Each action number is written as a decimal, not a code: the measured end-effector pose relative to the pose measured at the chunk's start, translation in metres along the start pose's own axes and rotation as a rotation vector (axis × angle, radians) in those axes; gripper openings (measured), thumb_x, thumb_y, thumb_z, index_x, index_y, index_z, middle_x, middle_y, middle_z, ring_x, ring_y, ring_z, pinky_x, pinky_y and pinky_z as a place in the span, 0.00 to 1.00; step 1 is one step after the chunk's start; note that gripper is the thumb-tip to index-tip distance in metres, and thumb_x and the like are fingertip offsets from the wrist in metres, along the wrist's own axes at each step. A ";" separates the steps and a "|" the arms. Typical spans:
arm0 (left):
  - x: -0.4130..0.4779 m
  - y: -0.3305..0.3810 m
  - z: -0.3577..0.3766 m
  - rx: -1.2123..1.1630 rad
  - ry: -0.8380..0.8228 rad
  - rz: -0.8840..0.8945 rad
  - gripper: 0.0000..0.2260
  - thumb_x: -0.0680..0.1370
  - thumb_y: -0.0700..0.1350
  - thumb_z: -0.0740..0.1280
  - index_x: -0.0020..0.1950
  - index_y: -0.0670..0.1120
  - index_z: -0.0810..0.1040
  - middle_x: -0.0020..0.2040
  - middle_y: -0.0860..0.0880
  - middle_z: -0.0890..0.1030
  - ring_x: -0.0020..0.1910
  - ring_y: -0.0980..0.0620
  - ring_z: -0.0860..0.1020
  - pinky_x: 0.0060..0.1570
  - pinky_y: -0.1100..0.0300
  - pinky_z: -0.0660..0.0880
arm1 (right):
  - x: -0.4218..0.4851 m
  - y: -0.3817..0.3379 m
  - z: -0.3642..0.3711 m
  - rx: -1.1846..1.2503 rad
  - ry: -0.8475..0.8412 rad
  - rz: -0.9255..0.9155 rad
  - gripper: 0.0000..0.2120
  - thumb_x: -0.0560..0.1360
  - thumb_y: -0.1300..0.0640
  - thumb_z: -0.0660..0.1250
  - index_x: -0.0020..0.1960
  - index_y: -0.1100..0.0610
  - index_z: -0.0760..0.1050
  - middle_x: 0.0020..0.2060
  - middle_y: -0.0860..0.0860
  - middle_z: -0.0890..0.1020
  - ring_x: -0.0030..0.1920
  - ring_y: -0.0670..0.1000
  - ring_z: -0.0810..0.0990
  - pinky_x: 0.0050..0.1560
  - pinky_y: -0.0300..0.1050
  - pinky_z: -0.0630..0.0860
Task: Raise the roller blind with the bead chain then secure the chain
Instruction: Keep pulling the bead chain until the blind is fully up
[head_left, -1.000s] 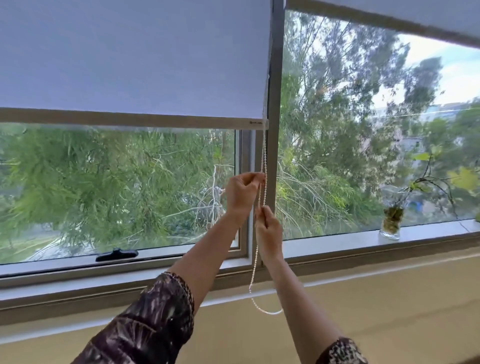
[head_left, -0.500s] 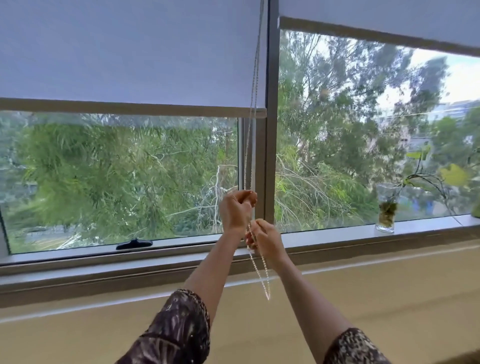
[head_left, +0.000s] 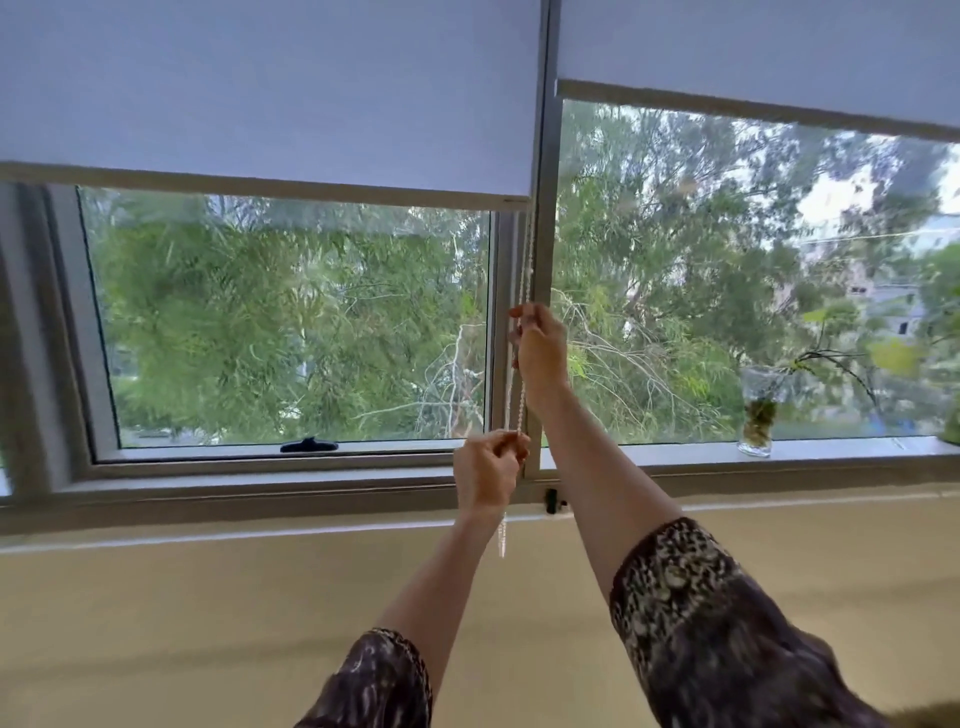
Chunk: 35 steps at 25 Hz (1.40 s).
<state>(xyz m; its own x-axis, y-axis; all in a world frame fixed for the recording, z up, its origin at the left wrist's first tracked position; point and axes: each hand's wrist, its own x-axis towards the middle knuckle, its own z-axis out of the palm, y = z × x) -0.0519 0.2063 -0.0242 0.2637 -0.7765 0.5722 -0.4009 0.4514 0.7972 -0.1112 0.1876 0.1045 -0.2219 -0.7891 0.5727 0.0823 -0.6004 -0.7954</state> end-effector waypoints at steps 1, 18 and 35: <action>-0.004 0.005 -0.005 0.000 -0.034 0.002 0.07 0.74 0.38 0.69 0.41 0.45 0.86 0.35 0.50 0.86 0.24 0.67 0.74 0.26 0.77 0.67 | -0.008 -0.005 -0.001 -0.018 0.008 -0.024 0.11 0.82 0.62 0.55 0.49 0.62 0.75 0.32 0.49 0.74 0.30 0.44 0.69 0.27 0.36 0.65; 0.038 0.122 -0.087 -0.369 -0.267 -0.030 0.08 0.79 0.44 0.65 0.46 0.47 0.83 0.44 0.48 0.85 0.44 0.51 0.82 0.47 0.54 0.78 | -0.133 0.024 -0.002 -0.281 -0.046 -0.033 0.18 0.79 0.63 0.57 0.33 0.48 0.69 0.21 0.43 0.68 0.24 0.43 0.62 0.28 0.45 0.58; -0.015 0.071 -0.101 -0.120 -0.059 -0.027 0.16 0.76 0.32 0.60 0.36 0.49 0.79 0.28 0.51 0.79 0.23 0.61 0.74 0.24 0.68 0.69 | -0.089 -0.069 0.022 -0.105 -0.089 0.112 0.15 0.82 0.52 0.56 0.49 0.58 0.77 0.39 0.52 0.82 0.36 0.48 0.79 0.37 0.38 0.73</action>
<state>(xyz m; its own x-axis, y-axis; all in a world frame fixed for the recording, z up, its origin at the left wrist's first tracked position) 0.0041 0.2944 0.0427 0.2190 -0.8120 0.5409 -0.2860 0.4766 0.8313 -0.0755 0.2964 0.1129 -0.1294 -0.8613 0.4913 -0.0010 -0.4953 -0.8687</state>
